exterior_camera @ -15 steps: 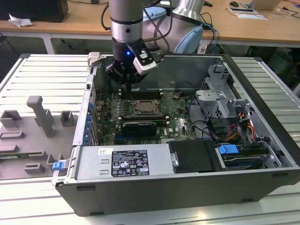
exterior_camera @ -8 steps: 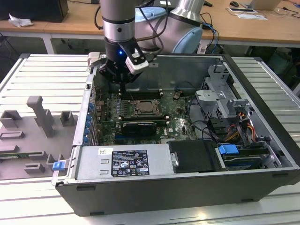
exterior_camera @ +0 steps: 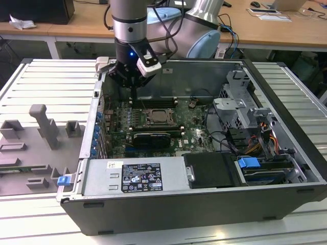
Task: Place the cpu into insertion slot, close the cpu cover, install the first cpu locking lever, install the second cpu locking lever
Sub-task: 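Install the first cpu locking lever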
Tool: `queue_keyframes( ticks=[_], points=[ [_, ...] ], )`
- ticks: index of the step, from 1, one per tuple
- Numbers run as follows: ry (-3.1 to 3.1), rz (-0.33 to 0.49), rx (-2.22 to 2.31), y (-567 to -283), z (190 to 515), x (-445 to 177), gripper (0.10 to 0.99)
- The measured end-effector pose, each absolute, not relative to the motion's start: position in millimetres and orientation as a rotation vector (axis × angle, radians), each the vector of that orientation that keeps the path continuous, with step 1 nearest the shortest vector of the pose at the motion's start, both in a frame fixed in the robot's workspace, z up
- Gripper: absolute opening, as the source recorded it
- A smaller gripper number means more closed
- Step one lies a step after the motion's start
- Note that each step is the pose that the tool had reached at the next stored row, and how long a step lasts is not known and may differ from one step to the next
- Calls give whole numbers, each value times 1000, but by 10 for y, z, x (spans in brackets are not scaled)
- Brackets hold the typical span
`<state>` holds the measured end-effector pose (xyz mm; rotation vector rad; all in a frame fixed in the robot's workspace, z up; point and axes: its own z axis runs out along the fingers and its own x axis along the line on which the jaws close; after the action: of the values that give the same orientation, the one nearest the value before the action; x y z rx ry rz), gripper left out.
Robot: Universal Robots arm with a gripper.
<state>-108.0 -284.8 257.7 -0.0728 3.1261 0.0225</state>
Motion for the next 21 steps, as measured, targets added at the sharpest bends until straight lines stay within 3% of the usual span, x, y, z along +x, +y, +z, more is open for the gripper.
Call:
queue_keyframes(
  ticks=[21],
  points=[
    [3126, 21, -73, -2808, 2533, -440, 106]
  ],
)
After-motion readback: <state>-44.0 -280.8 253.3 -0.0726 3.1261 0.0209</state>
